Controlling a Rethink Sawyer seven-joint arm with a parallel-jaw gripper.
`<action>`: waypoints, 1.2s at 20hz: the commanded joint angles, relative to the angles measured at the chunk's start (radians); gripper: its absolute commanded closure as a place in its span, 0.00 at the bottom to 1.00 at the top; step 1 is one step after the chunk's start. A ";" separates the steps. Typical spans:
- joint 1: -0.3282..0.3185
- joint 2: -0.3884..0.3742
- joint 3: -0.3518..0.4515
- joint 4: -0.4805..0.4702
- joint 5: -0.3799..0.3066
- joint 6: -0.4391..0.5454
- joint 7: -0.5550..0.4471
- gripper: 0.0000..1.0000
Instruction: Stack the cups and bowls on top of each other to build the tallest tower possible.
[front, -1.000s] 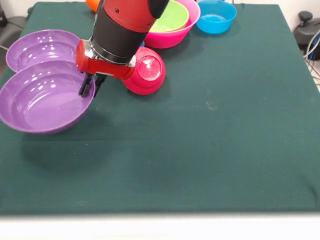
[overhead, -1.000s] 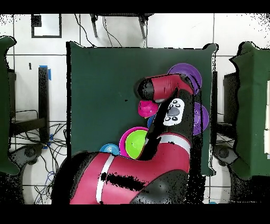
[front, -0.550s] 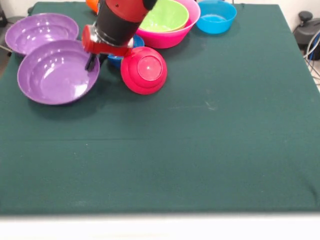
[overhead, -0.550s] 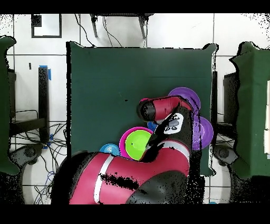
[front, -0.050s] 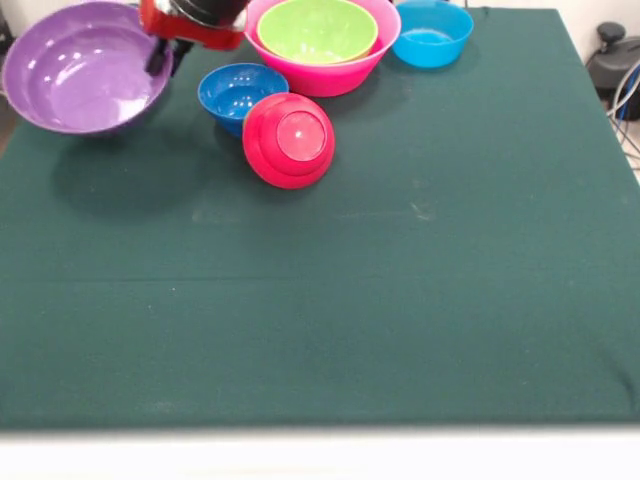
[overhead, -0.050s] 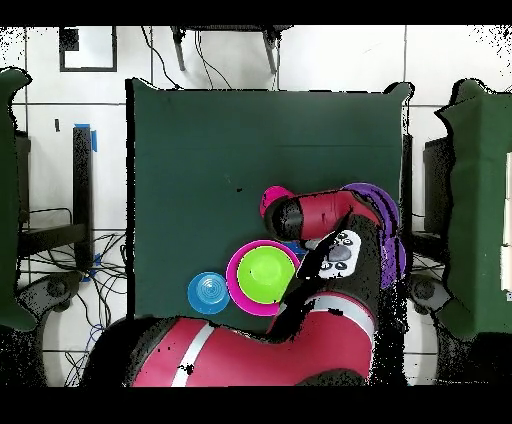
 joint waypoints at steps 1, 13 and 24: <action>-0.024 -0.037 0.105 -0.004 -0.083 0.045 -0.151 1.00; -0.049 0.017 0.121 0.051 -0.056 0.065 -0.063 1.00; -0.059 0.031 0.115 0.099 -0.058 0.027 -0.027 1.00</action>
